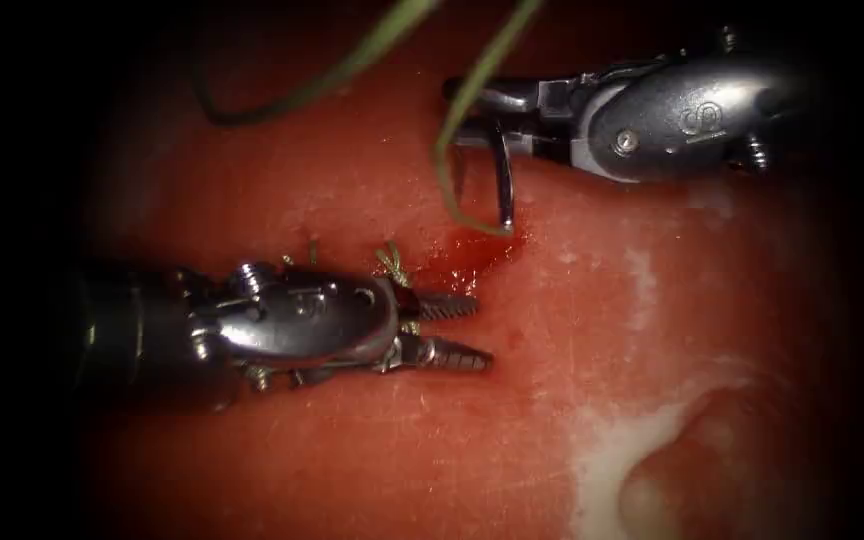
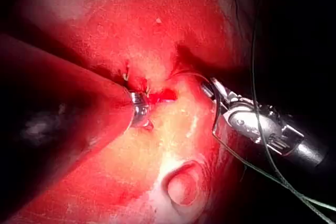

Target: Wound Closure

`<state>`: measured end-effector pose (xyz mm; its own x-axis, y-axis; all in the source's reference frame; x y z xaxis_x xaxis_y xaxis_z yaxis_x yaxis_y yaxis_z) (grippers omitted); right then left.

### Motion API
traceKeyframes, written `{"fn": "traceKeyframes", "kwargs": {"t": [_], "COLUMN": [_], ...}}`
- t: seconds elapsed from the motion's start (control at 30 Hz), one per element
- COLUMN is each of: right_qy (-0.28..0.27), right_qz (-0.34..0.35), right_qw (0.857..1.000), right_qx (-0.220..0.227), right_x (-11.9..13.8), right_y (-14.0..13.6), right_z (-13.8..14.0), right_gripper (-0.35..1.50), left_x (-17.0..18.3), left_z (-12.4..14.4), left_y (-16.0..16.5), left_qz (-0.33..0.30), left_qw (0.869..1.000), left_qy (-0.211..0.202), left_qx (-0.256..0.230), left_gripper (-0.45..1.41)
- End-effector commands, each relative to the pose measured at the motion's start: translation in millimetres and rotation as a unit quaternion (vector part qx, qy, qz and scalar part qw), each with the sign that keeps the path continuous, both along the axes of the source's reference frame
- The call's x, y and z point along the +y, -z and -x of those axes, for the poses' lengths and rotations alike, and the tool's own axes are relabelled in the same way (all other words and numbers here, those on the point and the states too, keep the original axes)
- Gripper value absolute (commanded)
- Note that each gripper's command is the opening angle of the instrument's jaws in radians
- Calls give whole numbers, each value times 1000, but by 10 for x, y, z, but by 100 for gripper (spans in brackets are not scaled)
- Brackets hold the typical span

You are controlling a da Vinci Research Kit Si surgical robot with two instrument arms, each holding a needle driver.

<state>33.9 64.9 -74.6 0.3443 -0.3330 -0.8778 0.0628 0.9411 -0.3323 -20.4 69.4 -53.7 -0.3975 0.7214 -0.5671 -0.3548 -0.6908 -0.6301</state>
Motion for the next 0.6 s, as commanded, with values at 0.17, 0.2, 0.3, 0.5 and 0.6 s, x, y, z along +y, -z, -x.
{"fn": "traceKeyframes", "kwargs": {"t": [0.17,0.2,0.3,0.5,0.6], "right_qy": [-1,-1,1,10,17], "right_qz": [4,4,9,21,30], "right_qw": [1000,1000,1000,1000,999], "right_qx": [3,3,2,-1,-3], "right_x": [4,4,5,-6,-11], "right_y": [-3,-2,-3,-17,-24], "right_z": [-13,-13,-13,-15,-16], "right_gripper": [-35,-35,-35,-35,-35], "left_x": [-3,-3,-3,-2,-3], "left_z": [7,7,8,6,6], "left_y": [-6,-6,-5,-3,-3], "left_qz": [-2,-2,-2,-3,-3], "left_qw": [1000,1000,1000,1000,1000], "left_qy": [-2,-2,-2,-3,-3], "left_qx": [-1,-1,-1,-2,-3], "left_gripper": [26,26,26,27,27]}}
